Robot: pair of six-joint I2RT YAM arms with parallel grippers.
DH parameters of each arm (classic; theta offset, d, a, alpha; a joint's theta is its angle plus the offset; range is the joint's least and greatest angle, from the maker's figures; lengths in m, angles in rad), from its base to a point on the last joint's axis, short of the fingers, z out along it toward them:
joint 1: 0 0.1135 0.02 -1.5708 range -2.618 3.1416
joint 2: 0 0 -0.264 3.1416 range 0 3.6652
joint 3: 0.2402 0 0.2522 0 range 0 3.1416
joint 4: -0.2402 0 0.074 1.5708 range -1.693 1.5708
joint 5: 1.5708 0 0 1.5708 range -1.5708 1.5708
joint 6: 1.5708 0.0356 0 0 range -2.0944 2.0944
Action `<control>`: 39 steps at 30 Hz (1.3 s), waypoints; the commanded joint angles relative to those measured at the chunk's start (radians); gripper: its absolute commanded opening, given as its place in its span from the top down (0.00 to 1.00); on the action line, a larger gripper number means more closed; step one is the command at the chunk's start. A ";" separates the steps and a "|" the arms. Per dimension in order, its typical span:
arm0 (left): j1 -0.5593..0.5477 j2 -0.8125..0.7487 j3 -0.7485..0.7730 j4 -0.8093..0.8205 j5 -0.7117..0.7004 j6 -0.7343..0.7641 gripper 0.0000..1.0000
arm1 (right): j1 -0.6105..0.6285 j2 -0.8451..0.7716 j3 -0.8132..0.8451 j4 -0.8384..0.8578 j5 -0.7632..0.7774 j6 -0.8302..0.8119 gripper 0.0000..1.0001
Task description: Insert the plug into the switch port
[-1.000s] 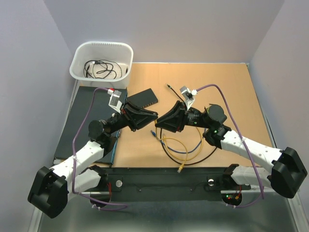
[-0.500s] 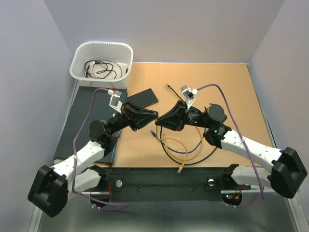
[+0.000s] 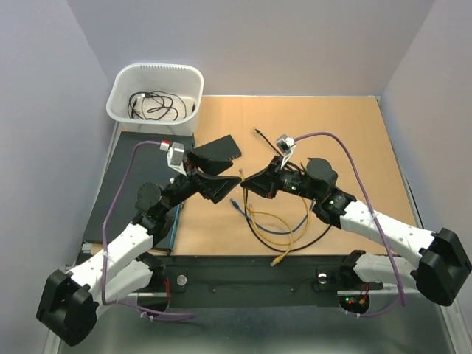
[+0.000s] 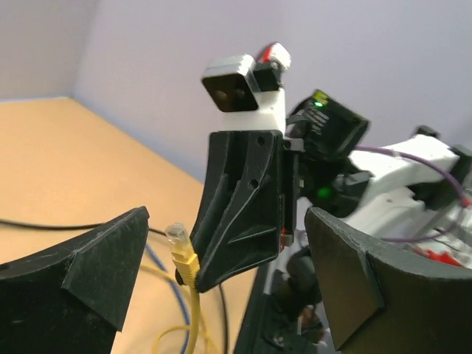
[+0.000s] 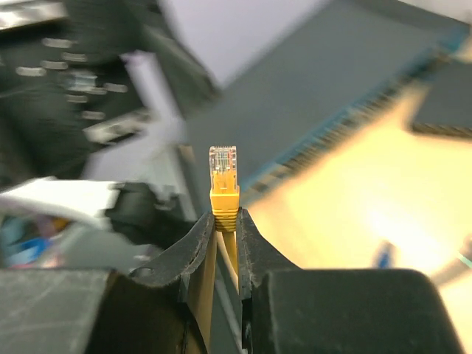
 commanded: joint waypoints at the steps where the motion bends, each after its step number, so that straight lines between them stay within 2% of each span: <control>1: 0.013 -0.075 0.029 -0.237 -0.150 0.185 0.01 | -0.001 -0.049 0.079 -0.335 0.253 -0.167 0.99; 3: 0.019 -0.069 0.046 -0.299 -0.278 0.204 0.01 | 0.000 -0.044 0.104 -0.450 0.363 -0.187 1.00; 5: 0.051 0.000 0.092 -0.363 -0.328 0.212 0.01 | -0.001 -0.034 0.119 -0.513 0.435 -0.209 1.00; 8: 0.071 0.179 0.219 -0.499 -0.426 0.233 0.04 | -0.001 0.005 0.127 -0.574 0.459 -0.212 1.00; 9: 0.072 0.236 0.264 -0.592 -0.499 0.260 0.06 | -0.001 0.011 0.124 -0.590 0.491 -0.209 1.00; 10: 0.072 0.355 0.358 -0.634 -0.532 0.276 0.10 | 0.000 0.017 0.119 -0.595 0.495 -0.206 1.00; 12: 0.072 0.478 0.457 -0.711 -0.602 0.299 0.12 | 0.000 0.011 0.106 -0.598 0.499 -0.201 1.00; 14: 0.079 0.653 0.621 -0.875 -0.704 0.323 0.14 | 0.000 -0.012 0.081 -0.604 0.500 -0.195 1.00; 18: 0.097 0.929 0.891 -1.012 -0.776 0.354 0.15 | 0.000 -0.066 0.043 -0.627 0.505 -0.189 0.99; 27: 0.204 1.157 1.054 -1.083 -0.750 0.374 0.17 | 0.002 -0.166 -0.022 -0.650 0.489 -0.157 1.00; 34: 0.227 1.218 1.083 -1.092 -0.758 0.390 0.17 | 0.002 -0.161 -0.028 -0.648 0.480 -0.166 1.00; 39: 0.240 1.263 1.129 -1.141 -0.706 0.374 0.19 | 0.003 -0.159 -0.022 -0.650 0.476 -0.169 1.00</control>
